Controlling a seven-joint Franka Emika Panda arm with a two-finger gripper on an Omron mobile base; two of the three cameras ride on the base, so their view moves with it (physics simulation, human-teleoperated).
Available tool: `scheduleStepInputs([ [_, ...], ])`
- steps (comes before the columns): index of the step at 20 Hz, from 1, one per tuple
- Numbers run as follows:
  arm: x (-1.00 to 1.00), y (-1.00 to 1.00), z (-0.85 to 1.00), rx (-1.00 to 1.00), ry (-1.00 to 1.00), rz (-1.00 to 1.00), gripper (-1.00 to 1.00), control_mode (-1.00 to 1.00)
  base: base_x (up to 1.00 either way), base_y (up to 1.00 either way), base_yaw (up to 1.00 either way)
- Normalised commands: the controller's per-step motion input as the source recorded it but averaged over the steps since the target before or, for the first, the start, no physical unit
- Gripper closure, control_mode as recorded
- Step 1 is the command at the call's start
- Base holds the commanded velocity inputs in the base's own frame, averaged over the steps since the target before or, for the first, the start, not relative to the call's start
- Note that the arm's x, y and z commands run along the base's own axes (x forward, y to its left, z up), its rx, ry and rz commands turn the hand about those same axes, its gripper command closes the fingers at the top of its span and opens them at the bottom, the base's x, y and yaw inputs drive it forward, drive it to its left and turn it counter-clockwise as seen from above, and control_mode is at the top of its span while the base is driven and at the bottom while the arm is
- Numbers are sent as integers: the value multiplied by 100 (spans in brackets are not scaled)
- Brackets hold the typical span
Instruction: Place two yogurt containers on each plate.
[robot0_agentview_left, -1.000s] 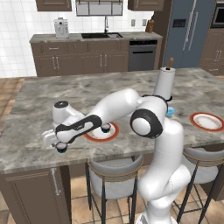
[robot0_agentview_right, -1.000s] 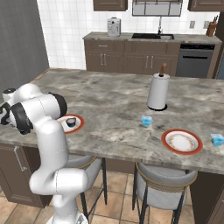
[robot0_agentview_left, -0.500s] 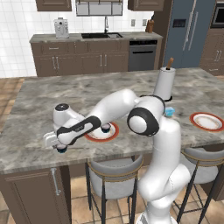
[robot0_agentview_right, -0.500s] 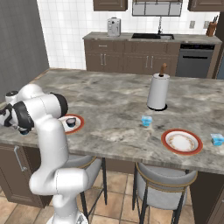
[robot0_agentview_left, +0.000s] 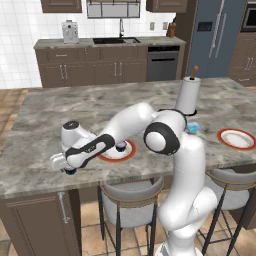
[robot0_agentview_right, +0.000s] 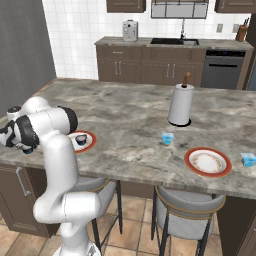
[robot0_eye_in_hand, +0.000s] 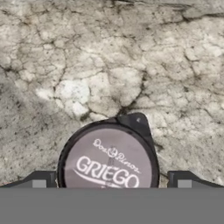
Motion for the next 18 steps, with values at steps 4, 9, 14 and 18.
scheduleStepInputs([
  [4, 0, 0, -12, 0, 0, 0, -100, -100, 0, 0, 0],
  [9, 8, 2, -17, 0, 0, 0, -100, -100, 0, 0, 0],
  [14, 3, 1, -4, 0, 0, 0, -100, -100, 0, 0, 0],
  [18, 0, 0, 0, 0, 0, 0, 100, -100, 0, 0, 0],
])
